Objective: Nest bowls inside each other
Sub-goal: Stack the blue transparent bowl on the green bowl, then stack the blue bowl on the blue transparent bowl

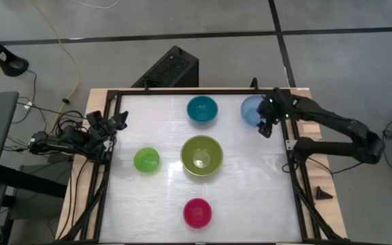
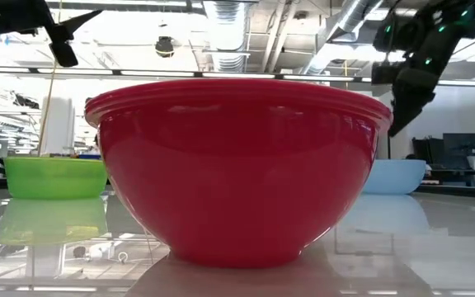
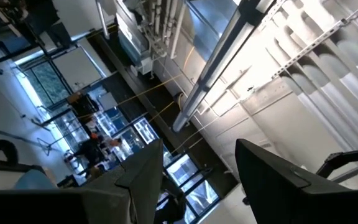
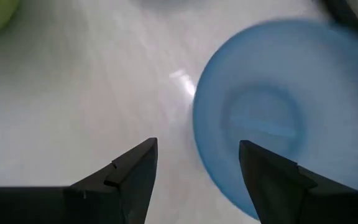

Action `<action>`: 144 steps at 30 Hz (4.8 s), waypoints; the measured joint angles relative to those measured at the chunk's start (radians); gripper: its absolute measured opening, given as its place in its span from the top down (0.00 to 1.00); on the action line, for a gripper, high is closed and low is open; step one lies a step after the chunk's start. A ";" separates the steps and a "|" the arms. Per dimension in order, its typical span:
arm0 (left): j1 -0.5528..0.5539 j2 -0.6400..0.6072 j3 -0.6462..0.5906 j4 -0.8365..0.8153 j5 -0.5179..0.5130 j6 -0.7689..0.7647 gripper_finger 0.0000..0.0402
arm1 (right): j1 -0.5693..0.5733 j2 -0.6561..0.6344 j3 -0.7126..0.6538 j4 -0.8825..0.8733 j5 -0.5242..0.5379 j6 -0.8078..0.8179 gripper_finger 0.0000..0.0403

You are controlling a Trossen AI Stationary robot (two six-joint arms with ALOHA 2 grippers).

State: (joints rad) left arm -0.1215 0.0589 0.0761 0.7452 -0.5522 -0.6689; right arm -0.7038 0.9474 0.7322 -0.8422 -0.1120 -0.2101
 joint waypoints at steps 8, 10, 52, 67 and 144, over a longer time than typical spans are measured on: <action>0.000 0.000 0.000 0.000 0.001 -0.002 0.53 | -0.102 0.190 0.000 0.002 -0.128 -0.124 0.35; 0.000 0.000 0.000 0.000 -0.002 0.000 0.53 | -0.102 0.244 0.000 0.011 -0.137 -0.140 0.35; 0.000 0.000 0.000 -0.120 -0.035 -0.019 0.53 | 0.745 0.308 0.175 0.851 -0.162 0.544 0.92; 0.000 0.000 0.000 -0.131 -0.029 -0.046 0.53 | 0.880 0.833 0.847 0.064 0.075 0.255 0.92; -0.104 0.276 0.265 -0.842 0.323 -0.367 0.53 | 0.186 1.034 0.638 0.275 -0.122 -0.286 0.59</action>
State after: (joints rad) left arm -0.2256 0.3352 0.3411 -0.0972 -0.2293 -1.0360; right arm -0.5176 1.9817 1.3702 -0.5677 -0.2343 -0.4959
